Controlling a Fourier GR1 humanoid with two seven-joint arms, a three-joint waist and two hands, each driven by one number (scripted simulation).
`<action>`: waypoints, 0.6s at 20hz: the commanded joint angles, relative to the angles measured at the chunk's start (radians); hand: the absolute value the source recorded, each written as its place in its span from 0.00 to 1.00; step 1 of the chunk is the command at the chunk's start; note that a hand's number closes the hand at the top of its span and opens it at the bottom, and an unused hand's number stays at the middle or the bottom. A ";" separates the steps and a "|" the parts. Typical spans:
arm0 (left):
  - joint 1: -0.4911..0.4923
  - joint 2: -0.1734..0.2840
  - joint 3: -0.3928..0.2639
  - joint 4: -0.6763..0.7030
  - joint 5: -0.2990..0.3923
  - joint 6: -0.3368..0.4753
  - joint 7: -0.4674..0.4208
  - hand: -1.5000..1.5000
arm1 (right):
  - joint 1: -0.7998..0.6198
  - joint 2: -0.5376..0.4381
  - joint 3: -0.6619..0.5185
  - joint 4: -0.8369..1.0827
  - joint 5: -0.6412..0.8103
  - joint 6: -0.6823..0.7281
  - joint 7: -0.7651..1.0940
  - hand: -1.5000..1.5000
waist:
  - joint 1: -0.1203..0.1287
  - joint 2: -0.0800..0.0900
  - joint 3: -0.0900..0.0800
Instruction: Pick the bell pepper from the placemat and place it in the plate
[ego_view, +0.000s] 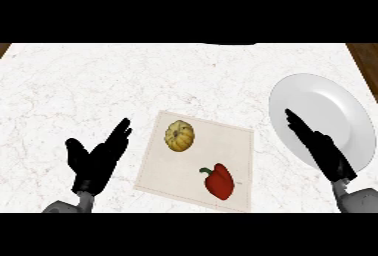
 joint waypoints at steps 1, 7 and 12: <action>-0.019 -0.007 0.018 0.049 -0.015 0.012 -0.012 0.50 | -0.067 0.017 0.047 -0.049 -0.044 0.116 0.038 1.00 | -0.004 -0.027 0.049; -0.019 0.055 0.025 0.051 -0.095 0.079 -0.002 0.50 | -0.357 -0.040 0.159 -0.293 0.141 0.290 -0.133 1.00 | 0.100 -0.115 0.034; -0.033 0.065 0.067 0.055 -0.161 0.185 -0.010 0.50 | -0.240 0.085 0.271 -0.242 0.326 0.165 -0.469 1.00 | 0.015 -0.027 0.055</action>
